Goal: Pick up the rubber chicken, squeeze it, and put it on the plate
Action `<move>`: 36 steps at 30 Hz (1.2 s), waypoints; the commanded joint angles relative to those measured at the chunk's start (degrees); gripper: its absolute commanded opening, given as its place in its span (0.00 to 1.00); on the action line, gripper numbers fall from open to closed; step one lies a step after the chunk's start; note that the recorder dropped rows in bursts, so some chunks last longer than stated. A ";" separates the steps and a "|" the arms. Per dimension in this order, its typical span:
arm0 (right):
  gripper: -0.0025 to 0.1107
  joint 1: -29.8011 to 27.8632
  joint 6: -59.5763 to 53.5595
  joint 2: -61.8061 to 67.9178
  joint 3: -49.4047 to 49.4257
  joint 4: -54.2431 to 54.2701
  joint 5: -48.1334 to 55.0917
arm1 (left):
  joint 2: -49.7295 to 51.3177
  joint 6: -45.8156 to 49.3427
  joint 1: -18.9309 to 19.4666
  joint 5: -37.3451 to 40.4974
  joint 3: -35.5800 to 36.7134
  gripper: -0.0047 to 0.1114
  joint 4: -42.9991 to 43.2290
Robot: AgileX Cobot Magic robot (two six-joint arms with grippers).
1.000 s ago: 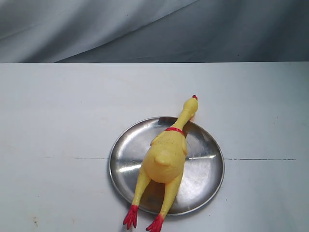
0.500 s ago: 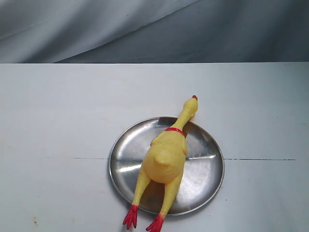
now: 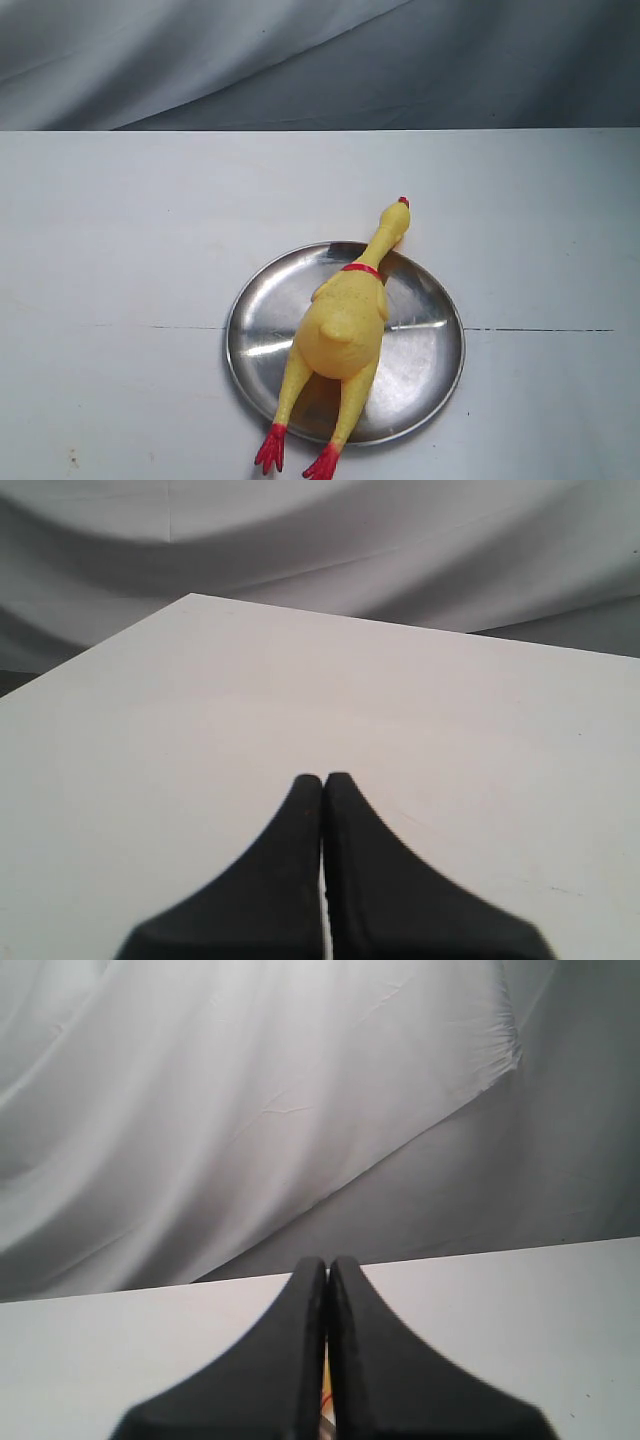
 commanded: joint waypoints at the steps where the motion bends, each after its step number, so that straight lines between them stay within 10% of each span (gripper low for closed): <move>1: 0.02 0.20 0.04 -0.17 0.35 0.27 -0.47 | -0.22 -0.41 0.17 -0.05 0.28 0.04 0.06; 36: 0.02 -6.11 -1.63 -0.17 7.58 -13.72 -16.03 | -0.22 -0.41 0.17 -0.05 0.28 0.04 0.06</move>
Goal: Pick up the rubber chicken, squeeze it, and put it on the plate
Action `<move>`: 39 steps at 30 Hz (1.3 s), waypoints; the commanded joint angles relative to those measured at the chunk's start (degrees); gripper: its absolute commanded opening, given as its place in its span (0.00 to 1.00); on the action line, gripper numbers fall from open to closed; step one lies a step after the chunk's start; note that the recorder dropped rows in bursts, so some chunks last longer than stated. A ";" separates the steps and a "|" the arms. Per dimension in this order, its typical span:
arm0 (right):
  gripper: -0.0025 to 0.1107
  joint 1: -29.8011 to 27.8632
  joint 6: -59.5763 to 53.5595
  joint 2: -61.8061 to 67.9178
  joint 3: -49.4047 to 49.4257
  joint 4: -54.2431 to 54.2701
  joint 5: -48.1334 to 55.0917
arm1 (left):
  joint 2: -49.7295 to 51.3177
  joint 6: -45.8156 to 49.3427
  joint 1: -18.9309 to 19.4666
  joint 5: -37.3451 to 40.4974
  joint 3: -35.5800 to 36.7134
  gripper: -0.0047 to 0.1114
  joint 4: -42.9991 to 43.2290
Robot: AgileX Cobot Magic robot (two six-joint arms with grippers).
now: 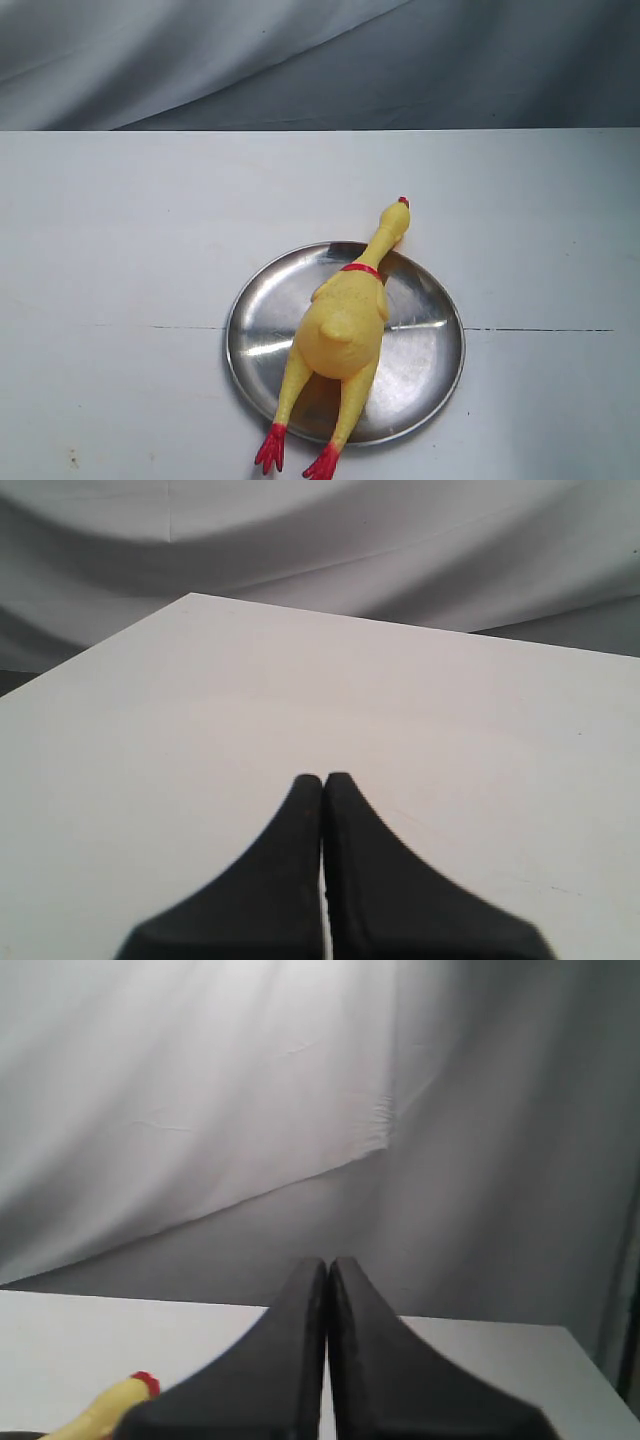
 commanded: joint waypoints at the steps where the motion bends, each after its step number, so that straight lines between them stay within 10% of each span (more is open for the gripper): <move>1: 0.02 -4.17 0.30 -0.17 5.94 3.52 -5.68 | -0.22 -0.41 0.17 -0.05 0.28 0.04 0.06; 10: 0.02 -4.14 -0.03 -0.79 9.21 0.15 -2.23 | -0.22 -0.41 0.17 -0.05 0.28 0.04 0.06; 16: 0.02 -4.14 29.33 -1.64 9.21 -31.33 7.96 | -0.22 -0.41 0.17 -0.05 0.28 0.04 0.06; 39: 0.02 -4.14 30.18 -3.53 9.21 -30.64 14.78 | -0.22 -0.41 0.17 -0.05 0.28 0.04 0.06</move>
